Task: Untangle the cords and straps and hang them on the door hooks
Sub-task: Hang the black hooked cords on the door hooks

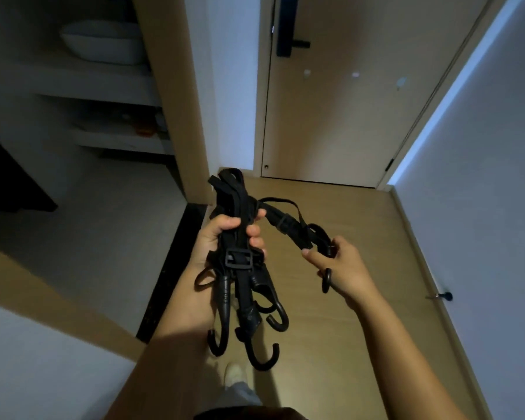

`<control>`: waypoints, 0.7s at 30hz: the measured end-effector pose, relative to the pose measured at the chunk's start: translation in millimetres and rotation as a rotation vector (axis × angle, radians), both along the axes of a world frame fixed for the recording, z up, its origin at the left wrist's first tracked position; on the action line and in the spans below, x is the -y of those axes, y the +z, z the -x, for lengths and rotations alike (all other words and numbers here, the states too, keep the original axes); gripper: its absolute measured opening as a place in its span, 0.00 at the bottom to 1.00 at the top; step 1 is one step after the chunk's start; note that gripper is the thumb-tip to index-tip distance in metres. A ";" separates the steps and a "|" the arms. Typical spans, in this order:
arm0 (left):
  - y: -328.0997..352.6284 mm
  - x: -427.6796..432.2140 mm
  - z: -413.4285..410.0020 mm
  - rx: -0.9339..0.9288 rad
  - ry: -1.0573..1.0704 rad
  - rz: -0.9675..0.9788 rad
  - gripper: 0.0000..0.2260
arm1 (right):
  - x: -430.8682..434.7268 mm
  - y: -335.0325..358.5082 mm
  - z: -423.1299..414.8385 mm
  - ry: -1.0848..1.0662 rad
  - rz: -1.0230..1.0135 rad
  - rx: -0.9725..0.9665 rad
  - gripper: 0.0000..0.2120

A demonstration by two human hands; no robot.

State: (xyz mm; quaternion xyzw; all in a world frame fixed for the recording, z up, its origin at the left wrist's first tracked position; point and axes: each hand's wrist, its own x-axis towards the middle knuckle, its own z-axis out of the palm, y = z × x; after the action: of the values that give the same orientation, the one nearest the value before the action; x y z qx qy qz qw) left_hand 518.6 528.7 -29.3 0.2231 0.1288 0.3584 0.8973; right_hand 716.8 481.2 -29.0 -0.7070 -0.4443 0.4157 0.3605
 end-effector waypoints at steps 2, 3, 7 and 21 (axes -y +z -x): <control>5.3 -31.0 -7.3 -0.044 -0.031 -0.008 0.20 | -28.6 3.1 -0.1 -0.018 -0.012 0.121 0.17; 7.7 -46.4 -11.1 -0.072 -0.044 -0.022 0.21 | -43.4 3.6 -0.2 -0.043 -0.022 0.189 0.19; 16.2 -101.2 -24.5 -0.120 -0.121 -0.052 0.21 | -96.0 4.1 1.0 -0.145 -0.033 0.333 0.26; 25.2 -238.3 -56.8 -0.318 -0.345 -0.140 0.21 | -255.7 21.4 -18.7 0.160 -0.254 -0.216 0.12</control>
State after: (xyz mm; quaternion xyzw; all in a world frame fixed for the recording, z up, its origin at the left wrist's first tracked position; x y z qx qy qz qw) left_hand 575.4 767.0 -4.1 0.3571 0.2031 0.1684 0.8960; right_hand 735.5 736.9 -7.5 -0.5693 -0.5068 0.4570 0.4584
